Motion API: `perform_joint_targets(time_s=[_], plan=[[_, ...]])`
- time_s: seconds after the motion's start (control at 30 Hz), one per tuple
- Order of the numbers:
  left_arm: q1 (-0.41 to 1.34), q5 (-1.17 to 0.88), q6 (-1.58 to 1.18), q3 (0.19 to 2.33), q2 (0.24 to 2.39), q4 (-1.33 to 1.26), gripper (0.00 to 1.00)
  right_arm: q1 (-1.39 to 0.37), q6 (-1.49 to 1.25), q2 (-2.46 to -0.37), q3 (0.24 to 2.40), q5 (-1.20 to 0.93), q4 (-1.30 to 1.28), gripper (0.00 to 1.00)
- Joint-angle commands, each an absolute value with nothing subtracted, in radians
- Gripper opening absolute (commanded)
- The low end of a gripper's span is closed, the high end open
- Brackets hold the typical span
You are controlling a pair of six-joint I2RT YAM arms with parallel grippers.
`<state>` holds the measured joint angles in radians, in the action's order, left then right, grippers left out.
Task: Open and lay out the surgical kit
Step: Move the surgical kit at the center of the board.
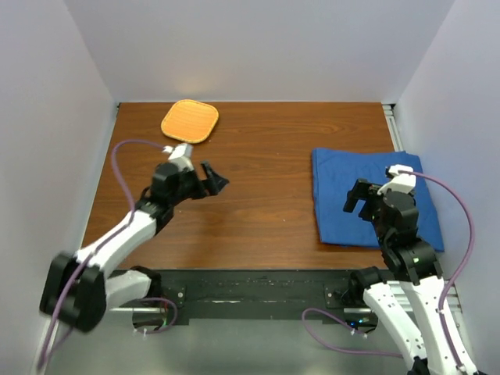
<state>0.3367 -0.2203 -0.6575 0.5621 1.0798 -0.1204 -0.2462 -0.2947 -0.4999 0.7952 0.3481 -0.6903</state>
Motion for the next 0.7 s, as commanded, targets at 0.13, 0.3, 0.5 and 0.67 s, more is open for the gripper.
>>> perform_joint_targets(time_s=[0.13,0.3,0.5,0.67], plan=[[0.589,-0.294,-0.833,0.943,1.605,-0.38,0.99,-0.295,-0.33,-0.583,0.784,0.38,-0.621,0.99],[0.696,-0.31,-0.952,1.087,1.859,-0.432,0.97,-0.295,-0.353,-0.747,0.854,0.405,-0.667,0.99],[0.819,-0.347,-1.023,1.183,2.038,-0.483,0.9,-0.291,-0.362,-0.887,0.943,0.434,-0.724,0.99],[0.868,-0.316,-1.054,1.213,2.105,-0.5,0.84,-0.281,-0.367,-0.972,0.957,0.457,-0.721,0.99]])
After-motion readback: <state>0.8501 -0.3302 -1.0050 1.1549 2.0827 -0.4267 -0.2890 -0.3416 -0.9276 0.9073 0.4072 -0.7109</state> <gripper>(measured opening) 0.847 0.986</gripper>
